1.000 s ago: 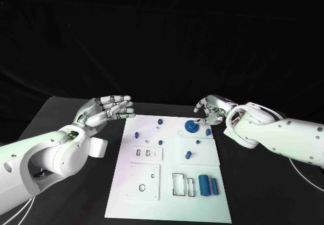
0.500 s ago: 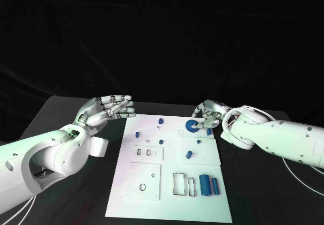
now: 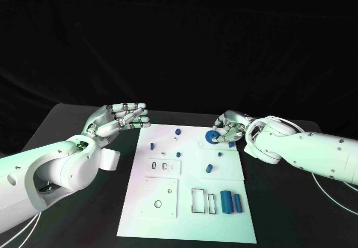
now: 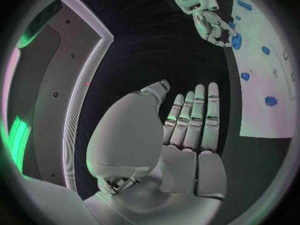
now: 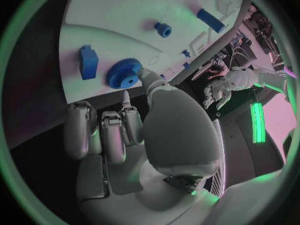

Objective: Assemble the parts on the task board

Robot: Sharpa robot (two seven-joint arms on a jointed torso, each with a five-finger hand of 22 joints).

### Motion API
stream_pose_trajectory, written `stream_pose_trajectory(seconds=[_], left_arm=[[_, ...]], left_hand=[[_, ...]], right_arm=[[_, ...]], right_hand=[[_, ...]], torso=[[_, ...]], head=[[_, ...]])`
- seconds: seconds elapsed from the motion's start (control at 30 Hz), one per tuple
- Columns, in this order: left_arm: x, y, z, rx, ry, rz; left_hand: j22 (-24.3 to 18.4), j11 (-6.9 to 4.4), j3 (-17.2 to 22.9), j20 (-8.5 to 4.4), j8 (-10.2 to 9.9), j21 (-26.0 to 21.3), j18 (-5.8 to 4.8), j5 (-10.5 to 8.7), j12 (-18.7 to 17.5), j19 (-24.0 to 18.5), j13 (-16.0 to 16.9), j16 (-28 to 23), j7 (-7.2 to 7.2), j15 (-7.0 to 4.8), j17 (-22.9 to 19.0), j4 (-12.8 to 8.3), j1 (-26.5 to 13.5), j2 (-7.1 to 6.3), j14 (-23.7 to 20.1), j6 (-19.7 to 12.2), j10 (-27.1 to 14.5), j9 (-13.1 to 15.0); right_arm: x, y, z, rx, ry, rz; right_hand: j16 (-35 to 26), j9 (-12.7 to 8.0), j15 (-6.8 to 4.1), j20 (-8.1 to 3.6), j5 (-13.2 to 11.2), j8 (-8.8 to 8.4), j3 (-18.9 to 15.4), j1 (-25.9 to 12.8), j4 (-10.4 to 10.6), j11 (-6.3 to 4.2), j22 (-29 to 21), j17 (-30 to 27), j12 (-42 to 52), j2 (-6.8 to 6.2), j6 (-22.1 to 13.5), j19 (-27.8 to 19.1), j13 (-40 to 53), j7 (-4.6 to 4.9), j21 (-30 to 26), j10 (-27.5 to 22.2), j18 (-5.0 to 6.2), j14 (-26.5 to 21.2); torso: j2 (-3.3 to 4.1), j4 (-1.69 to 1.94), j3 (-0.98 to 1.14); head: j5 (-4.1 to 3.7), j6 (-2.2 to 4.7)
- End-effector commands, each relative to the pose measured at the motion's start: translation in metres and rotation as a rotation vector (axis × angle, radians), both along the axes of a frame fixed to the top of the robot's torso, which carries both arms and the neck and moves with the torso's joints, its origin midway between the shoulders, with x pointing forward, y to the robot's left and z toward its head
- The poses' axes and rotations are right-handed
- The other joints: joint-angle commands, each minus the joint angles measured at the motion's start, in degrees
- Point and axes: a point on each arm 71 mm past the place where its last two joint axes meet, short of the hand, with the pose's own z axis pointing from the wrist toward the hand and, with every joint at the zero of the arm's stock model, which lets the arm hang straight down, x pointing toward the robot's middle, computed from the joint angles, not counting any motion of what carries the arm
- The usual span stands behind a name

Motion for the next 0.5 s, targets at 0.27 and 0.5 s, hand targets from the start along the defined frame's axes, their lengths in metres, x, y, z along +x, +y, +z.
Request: stream_pose_trajectory(seconds=[0.27,0.5], left_arm=[[-0.0002,-0.0019,0.0011,-0.01,-0.003,-0.018],[-0.0001,-0.0016,0.001,-0.01,-0.002,-0.017]], left_hand=[[-0.06,0.09,0.4,0.18,-0.26,0.1,0.72,-0.24,-0.39,0.28,0.0,-0.32,2.84,0.22,0.07,-0.03,-0.32,-0.13,-0.08,-0.24,-0.31,-0.06],[-0.06,0.09,0.4,0.18,-0.26,0.1,0.72,-0.24,-0.39,0.28,0.0,-0.32,2.84,0.22,0.07,-0.03,-0.32,-0.13,-0.08,-0.24,-0.31,-0.06]], right_arm=[[0.0006,-0.0003,-0.0026,-0.033,0.016,0.004],[0.0013,-0.0004,-0.0045,-0.05,0.018,0.006]], right_hand=[[0.35,0.1,0.38,0.07,0.67,0.38,0.16,0.97,0.42,-0.04,0.39,12.27,0.52,0.41,-0.26,0.39,3.8,0.0,0.44,0.53,-1.23,5.29],[0.38,0.08,0.38,0.07,0.83,0.49,0.46,1.3,0.48,-0.05,0.54,12.37,0.7,0.56,-0.23,0.45,4.02,0.0,0.53,0.63,-1.26,5.31]], torso=[[0.02,0.03,0.01],[0.01,0.05,0.0]], head=[[0.02,-0.06],[0.01,-0.2]])
